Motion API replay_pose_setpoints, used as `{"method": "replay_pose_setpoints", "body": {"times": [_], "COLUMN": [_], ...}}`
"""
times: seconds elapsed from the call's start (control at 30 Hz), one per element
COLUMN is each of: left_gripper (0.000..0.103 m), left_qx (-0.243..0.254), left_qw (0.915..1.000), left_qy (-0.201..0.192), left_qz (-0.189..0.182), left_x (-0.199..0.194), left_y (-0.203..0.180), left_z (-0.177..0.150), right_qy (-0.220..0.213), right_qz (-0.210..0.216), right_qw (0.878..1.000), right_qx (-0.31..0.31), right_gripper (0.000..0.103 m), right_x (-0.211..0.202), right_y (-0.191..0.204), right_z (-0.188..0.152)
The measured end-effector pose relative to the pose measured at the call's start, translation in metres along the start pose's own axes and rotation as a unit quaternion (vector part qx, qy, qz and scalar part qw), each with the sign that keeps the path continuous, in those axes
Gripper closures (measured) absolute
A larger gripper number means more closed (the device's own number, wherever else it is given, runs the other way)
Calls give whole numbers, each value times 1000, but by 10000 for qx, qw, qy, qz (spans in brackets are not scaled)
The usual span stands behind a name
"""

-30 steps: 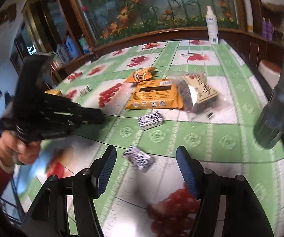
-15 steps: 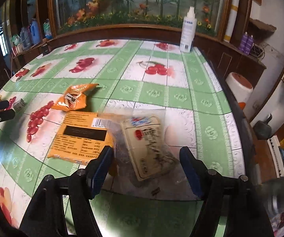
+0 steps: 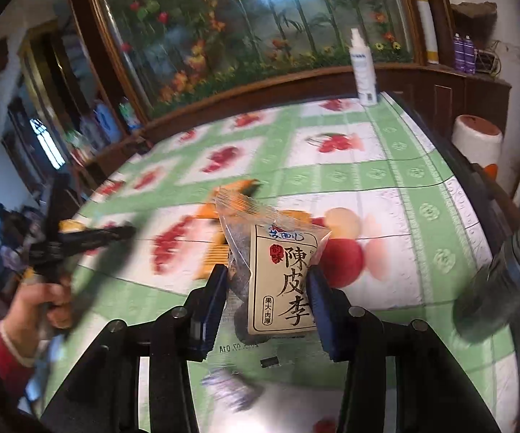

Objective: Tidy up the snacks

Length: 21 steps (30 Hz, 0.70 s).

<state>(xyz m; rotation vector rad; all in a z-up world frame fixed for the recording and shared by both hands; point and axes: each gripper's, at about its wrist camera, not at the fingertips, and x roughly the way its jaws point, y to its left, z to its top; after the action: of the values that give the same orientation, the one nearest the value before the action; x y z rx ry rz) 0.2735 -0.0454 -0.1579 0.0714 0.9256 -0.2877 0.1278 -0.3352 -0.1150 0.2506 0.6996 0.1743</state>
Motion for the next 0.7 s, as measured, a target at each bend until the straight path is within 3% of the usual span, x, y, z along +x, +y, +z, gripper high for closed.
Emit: {"method": "replay_pose_setpoints", "body": {"times": [0.17,0.33,0.5,0.7], "left_gripper": [93,93,92,92], "left_qx": [-344,-609,-761,-1018], "left_qw": [9985,9955,9933,9906], "left_qy": [30,-216,-741,-812], "left_qz": [-434,-693,-450,418], "left_x": [-25,-75,-138,-172], "left_y": [5,4,10,33], "left_z": [-30,-69,-103,-129], "right_qy": [-144,-52,101,323], "right_qz": [804,1088,1249,1562], "right_qw": [9961,9931,9916,9872], "right_qx": [337,427,321,-88], "right_gripper": [57,57,57,58], "right_x": [-22,-28,-27,-19], "right_y": [24,44,71,122], "right_z": [-15,-33,-50,-63]}}
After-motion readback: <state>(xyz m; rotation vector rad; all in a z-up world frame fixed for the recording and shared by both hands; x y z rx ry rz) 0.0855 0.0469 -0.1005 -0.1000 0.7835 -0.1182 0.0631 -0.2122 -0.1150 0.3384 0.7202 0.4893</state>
